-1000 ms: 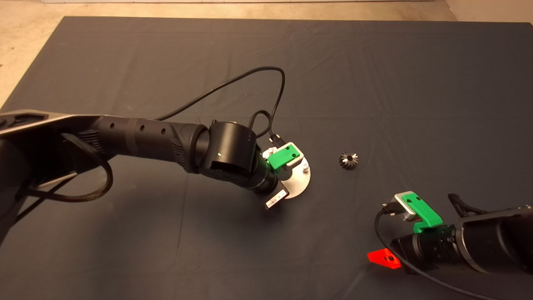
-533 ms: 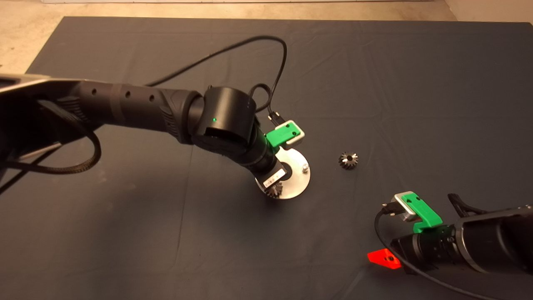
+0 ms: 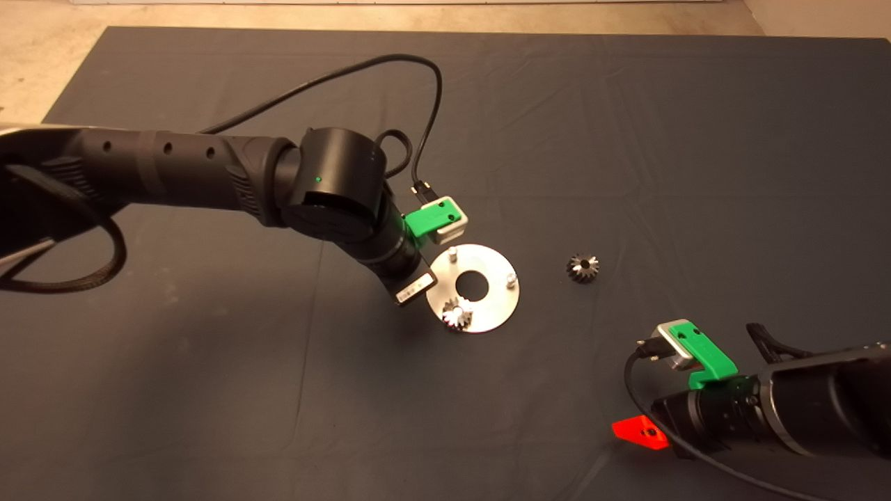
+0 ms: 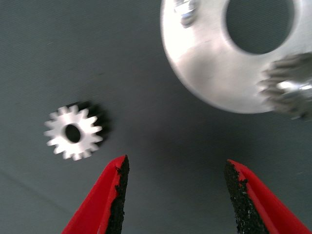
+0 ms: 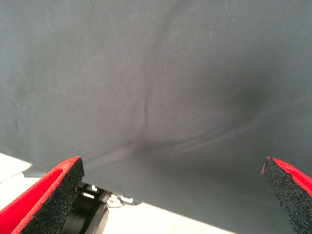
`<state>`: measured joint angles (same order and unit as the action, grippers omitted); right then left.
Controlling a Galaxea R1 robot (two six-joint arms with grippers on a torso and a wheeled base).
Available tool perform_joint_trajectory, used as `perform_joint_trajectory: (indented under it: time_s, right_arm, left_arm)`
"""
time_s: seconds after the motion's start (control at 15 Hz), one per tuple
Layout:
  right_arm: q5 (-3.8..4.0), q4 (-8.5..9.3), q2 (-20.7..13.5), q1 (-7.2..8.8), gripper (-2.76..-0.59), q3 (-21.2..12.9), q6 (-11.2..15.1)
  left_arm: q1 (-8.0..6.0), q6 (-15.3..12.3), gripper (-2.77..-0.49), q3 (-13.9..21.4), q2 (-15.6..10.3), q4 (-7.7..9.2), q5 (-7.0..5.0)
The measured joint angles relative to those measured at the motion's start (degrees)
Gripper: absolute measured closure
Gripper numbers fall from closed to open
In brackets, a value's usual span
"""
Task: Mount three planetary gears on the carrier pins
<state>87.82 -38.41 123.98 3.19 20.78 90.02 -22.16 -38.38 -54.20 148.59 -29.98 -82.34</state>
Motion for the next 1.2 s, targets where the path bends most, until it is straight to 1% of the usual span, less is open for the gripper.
perform_joint_trajectory:
  time_s: [0.13,0.2,0.33,0.47,0.53,0.6,0.73,0.93,1.0,1.07,1.2]
  right_arm:
    - [0.01,0.18,0.02,0.0,-2.75,0.0,0.0]
    - [0.01,0.24,0.03,0.0,-2.75,0.0,0.0]
    - [0.01,0.35,0.13,0.0,-2.75,0.0,0.0]
    - [0.01,0.53,0.13,0.0,-2.75,0.0,0.0]
    - [0.03,0.62,0.13,0.0,-2.75,0.0,0.0]
    - [0.08,0.73,0.13,0.0,-2.75,0.0,0.0]
    - [0.03,0.82,0.13,0.0,-2.75,0.0,0.0]
    - [0.05,0.96,0.13,0.02,-2.75,0.0,0.0]
    - [0.01,1.05,0.13,0.35,-2.75,0.0,0.0]
    - [0.05,1.21,0.11,0.81,-2.75,0.0,0.0]
    - [0.08,1.38,0.13,1.27,-2.75,0.0,0.0]
  left_arm:
    - [-1.21,2.36,-1.31,-1.15,-2.45,0.08,-0.05]
    - [-1.43,3.45,-1.31,-2.22,-3.38,0.08,-0.08]
    - [-1.38,5.93,-1.31,-4.7,-3.83,0.12,0.0]
    - [-1.38,7.34,-1.31,-6.13,-3.72,0.19,0.63]
    - [-1.38,7.35,-1.31,-6.6,-3.77,0.21,1.22]
    - [-1.38,7.35,-1.31,-6.98,-3.85,0.23,2.2]
    - [-1.38,7.42,-1.31,-8.15,-3.85,0.9,4.55]
    - [-1.38,8.34,-1.31,-9.53,-3.88,1.33,5.96]
    - [-1.37,8.89,-1.31,-9.85,-4.02,1.35,6.47]
    - [-1.37,8.94,-1.31,-10.14,-4.19,1.35,6.68]
    - [-1.35,9.46,-1.31,-10.55,-4.3,1.37,7.5]
